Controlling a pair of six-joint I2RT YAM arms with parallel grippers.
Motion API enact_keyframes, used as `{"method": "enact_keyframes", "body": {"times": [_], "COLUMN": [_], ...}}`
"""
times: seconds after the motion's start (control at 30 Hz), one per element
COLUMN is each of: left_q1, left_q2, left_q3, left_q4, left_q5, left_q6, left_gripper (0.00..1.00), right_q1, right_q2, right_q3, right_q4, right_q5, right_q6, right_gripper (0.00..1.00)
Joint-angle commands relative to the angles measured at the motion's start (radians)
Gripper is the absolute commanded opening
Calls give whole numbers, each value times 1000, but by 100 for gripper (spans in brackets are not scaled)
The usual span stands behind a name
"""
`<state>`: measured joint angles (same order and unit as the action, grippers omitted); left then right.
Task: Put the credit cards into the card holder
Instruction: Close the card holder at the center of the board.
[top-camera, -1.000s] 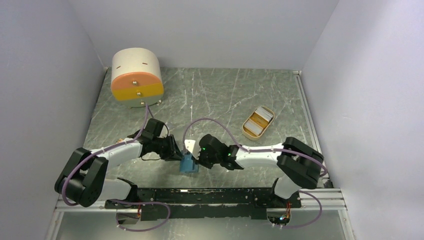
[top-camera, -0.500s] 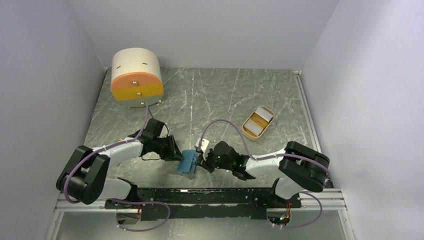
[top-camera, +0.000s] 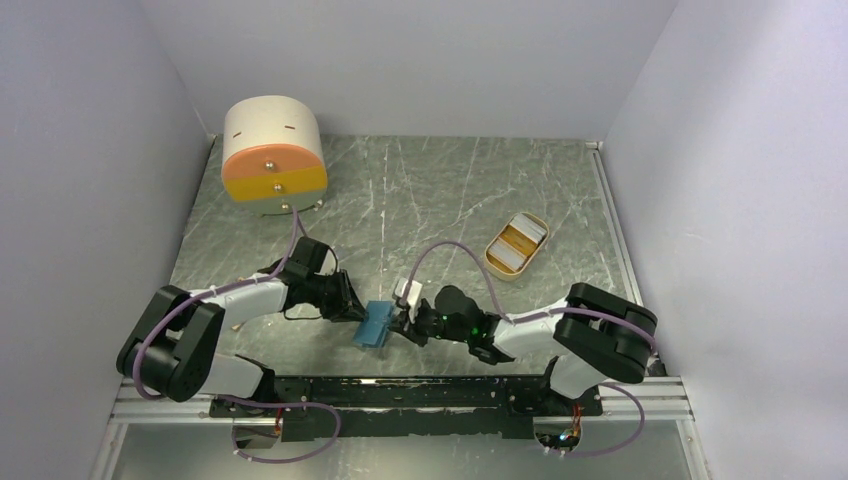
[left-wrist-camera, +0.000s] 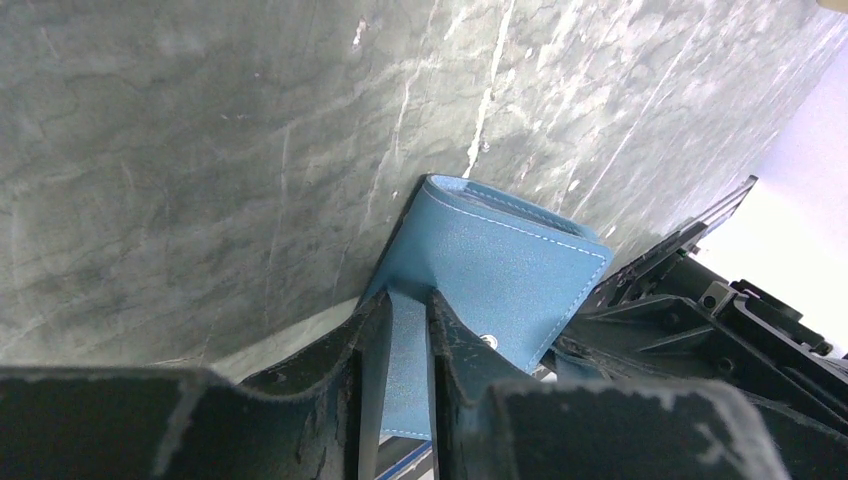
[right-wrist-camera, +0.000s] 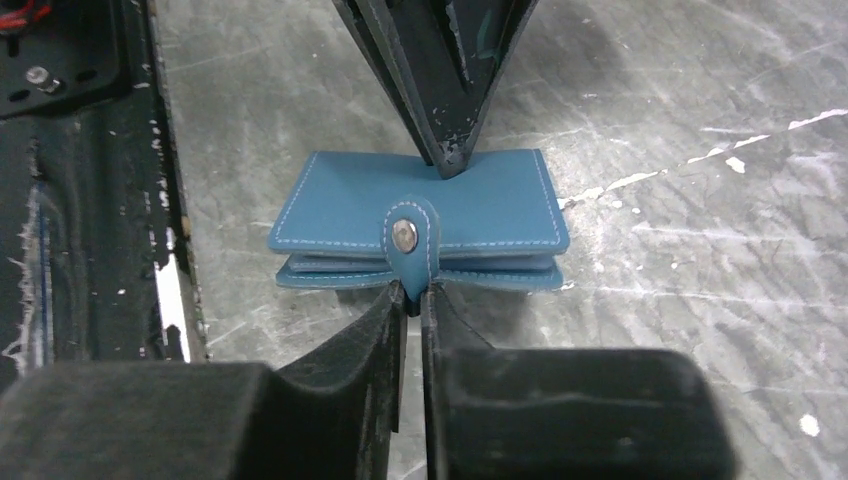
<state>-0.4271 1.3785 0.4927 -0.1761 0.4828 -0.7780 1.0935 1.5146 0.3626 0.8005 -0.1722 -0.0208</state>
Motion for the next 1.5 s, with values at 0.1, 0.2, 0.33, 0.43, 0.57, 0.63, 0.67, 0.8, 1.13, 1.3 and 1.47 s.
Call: {"method": "enact_keyframes", "body": {"times": [0.1,0.2,0.33,0.43,0.57,0.63,0.67,0.8,1.13,1.3,1.47], "left_q1": [2,-1,-7,-12,-21,-32,-39,-71,-158,-173,-182], "left_q2": [22,-7,-42,-89,-117,-120,-121,-130,-179,-140,-126], "left_q3": [-69,-113,-139,-142,-119,-109,-108,-92,-82,-75,-73], "left_q4": [83,153,179,177,142,114,99,31,43,69,87], "left_q5": [-25,-10,9,18,26,18,11,-36,-50,-45,-46], "left_q6": [-37,-80,-126,-149,-140,-125,-118,-99,-164,-172,-173], "left_gripper": [26,26,25,27,29,30,31,31,28,26,27], "right_q1": [3,5,20,25,19,-1,-3,-2,49,63,81], "right_q2": [55,4,-102,-174,-185,-140,-115,-78,-248,-195,-153], "right_q3": [150,111,103,144,220,306,370,436,244,292,326], "right_q4": [-272,-271,-345,-489,-678,-840,-915,-1107,-1016,-1040,-1033], "right_q5": [87,90,125,226,403,407,407,386,374,393,389], "right_q6": [62,189,380,516,690,722,714,873,1292,1246,1218], "right_gripper": [37,61,99,99,99,99,99,99,33,27,31]}}
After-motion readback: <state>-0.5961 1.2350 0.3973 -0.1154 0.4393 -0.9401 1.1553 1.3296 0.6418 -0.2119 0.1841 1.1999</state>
